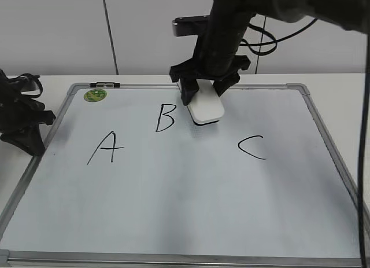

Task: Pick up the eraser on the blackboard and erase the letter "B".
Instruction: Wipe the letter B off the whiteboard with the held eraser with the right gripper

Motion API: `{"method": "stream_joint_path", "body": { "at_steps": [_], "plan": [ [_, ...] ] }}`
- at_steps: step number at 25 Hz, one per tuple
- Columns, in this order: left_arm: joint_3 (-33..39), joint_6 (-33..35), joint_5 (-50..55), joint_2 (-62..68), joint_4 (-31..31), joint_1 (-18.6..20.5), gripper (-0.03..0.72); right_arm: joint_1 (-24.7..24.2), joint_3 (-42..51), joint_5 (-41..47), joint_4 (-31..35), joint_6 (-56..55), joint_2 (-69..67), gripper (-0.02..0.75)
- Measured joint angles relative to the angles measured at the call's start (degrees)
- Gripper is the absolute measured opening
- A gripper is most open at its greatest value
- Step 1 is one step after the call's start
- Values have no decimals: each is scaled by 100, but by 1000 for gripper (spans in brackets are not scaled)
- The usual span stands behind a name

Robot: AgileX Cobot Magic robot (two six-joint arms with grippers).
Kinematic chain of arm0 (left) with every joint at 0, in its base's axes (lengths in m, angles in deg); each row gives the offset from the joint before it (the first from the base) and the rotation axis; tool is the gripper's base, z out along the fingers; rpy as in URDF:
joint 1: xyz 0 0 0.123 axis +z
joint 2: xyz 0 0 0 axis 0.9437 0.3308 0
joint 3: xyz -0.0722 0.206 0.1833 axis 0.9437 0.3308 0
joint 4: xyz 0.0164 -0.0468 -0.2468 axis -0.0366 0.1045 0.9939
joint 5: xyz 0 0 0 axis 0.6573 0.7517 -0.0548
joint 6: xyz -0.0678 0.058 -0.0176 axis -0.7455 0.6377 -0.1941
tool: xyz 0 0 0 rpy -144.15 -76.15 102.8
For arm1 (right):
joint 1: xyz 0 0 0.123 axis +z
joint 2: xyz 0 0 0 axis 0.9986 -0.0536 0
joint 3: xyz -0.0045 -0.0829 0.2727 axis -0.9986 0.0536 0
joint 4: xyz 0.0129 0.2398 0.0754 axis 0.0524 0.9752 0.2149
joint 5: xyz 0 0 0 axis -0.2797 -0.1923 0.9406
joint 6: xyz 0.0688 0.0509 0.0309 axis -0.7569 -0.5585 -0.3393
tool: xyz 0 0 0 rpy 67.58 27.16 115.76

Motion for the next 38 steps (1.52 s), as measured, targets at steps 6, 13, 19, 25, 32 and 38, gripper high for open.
{"method": "stream_joint_path", "body": {
  "at_steps": [6,13,19,25,32,38],
  "plan": [
    [0,0,0,0,0,0,11,170,-673,-118,0,43,-694,539],
    [0,0,0,0,4,0,11,168,-760,-695,-112,52,-1047,539],
    [0,0,0,0,4,0,11,168,-793,-1110,-112,52,-1226,538],
    [0,0,0,0,4,0,11,168,-802,-1530,-112,65,-1288,538],
    [0,0,0,0,4,0,11,168,-867,-1602,-112,194,-1464,538],
    [0,0,0,0,4,0,11,168,-889,-1643,-112,194,-1540,538]
  ]
}}
